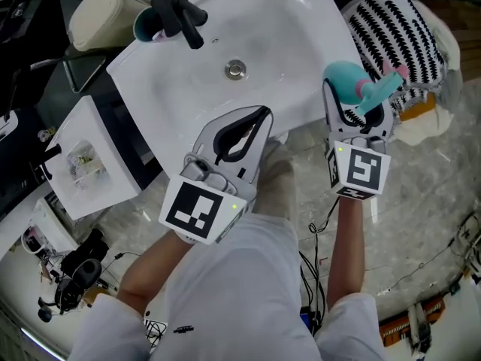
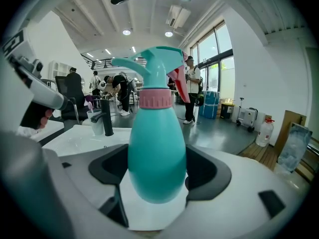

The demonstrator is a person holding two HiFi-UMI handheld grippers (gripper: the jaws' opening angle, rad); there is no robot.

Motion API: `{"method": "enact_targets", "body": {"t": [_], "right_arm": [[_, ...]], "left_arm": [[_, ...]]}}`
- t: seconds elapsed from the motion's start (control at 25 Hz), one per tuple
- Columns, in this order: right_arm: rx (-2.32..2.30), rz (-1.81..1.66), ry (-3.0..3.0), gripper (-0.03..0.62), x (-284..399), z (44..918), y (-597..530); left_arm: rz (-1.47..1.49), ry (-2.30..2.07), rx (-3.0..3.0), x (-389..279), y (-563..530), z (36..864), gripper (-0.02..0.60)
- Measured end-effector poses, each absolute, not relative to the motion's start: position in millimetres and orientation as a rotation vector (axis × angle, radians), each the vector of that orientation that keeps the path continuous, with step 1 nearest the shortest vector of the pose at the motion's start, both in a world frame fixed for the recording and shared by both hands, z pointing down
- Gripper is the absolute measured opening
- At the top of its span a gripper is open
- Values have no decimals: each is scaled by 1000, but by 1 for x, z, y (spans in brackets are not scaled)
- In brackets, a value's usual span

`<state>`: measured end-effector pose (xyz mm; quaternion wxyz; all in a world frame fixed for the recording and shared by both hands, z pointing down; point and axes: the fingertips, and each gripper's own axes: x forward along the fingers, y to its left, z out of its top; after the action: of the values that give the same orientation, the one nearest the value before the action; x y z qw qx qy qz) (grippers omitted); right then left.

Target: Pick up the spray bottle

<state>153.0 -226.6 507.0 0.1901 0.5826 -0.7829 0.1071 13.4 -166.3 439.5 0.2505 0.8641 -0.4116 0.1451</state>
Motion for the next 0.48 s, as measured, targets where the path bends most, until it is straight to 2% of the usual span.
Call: {"method": "enact_targets", "body": {"t": [0.48], "right_arm": [[1708,247,-2236,328,144,412,-192]], "left_arm": [[322,-1156,2434,-4,-150,377,8]]}}
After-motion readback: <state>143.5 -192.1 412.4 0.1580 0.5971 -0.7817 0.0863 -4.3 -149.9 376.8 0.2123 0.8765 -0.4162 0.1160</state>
